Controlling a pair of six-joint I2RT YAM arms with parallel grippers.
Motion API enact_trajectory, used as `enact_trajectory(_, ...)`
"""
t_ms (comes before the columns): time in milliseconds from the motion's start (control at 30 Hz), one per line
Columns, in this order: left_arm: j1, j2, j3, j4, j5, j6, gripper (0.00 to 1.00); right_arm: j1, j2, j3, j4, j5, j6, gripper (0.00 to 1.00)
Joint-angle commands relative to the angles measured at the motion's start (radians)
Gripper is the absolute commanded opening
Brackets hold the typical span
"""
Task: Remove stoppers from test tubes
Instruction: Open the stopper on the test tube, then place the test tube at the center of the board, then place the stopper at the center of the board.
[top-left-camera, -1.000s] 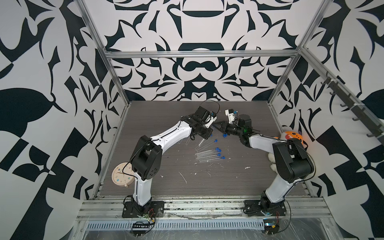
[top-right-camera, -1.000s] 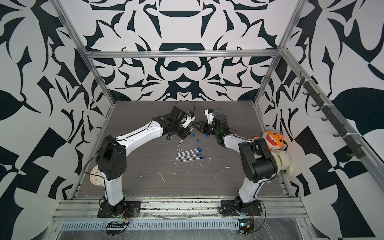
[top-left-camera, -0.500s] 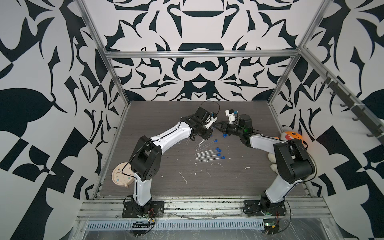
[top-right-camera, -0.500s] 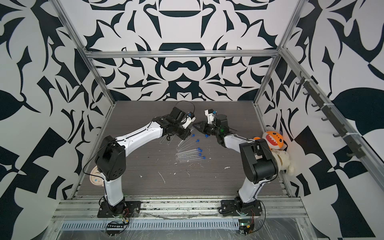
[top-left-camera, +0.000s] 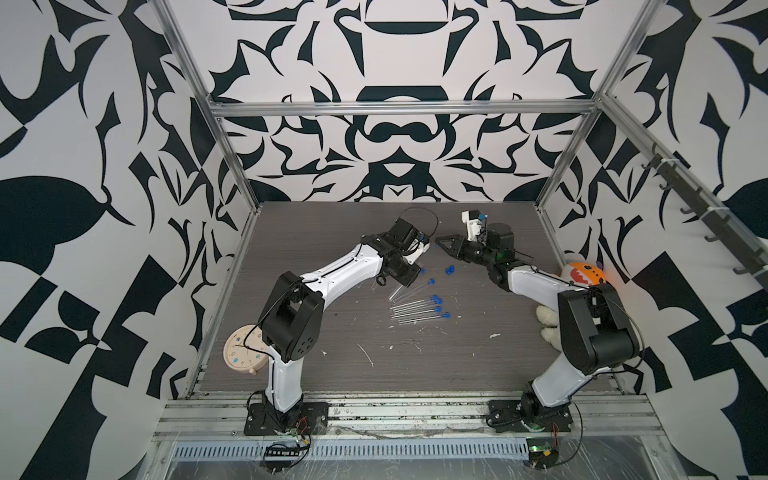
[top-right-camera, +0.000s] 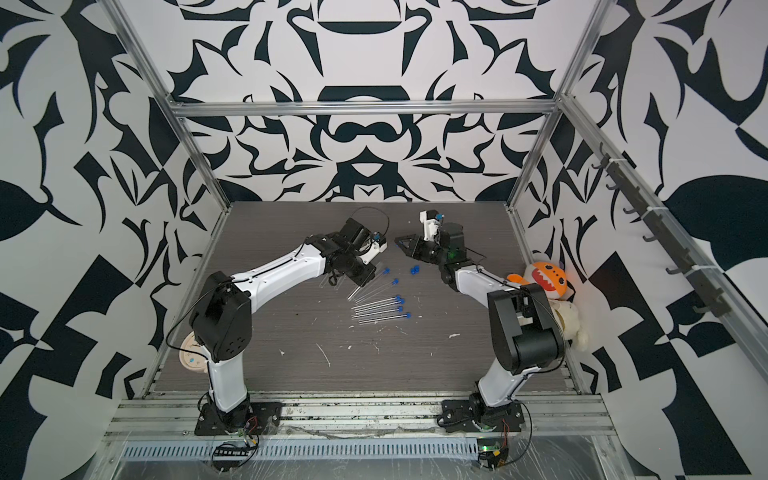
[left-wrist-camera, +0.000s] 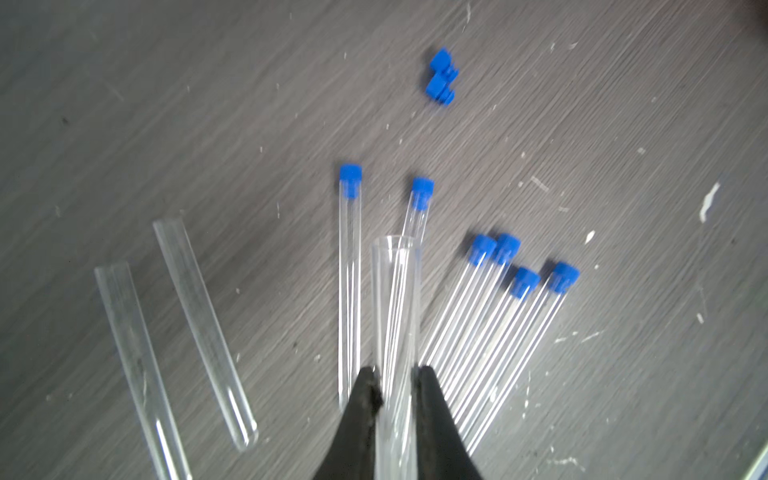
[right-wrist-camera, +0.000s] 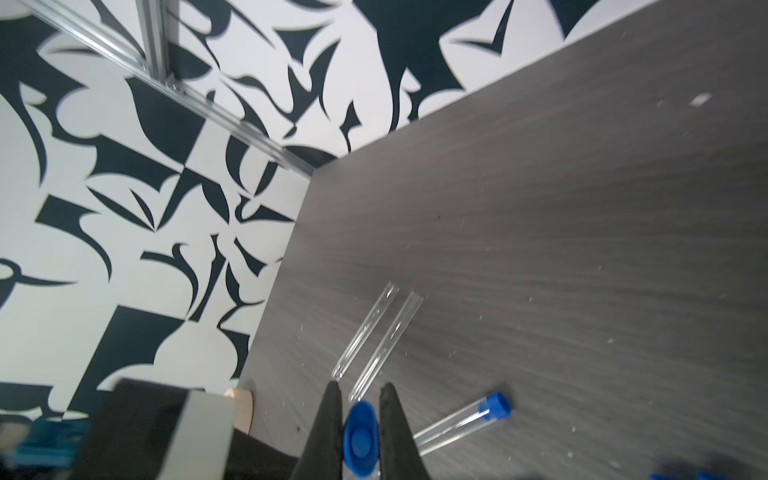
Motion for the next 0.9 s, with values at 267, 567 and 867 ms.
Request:
enact_trajectory(267,0.016,-0.002,0.007,-0.039,-0.030,0.007,0.00,-0.035,-0.036,0.038,-0.202,0.109,-0.056,0.00)
enact_trajectory(567,0.071,0.138,0.149,-0.050,-0.074,0.002,0.00,-0.117,-0.059,-0.071,-0.454,0.245,-0.116,0.00)
enact_trajectory(867,0.118,0.214,0.173,-0.026,-0.121,-0.026,0.00,-0.118,0.118,0.013,-0.506,0.304,-0.153,0.00)
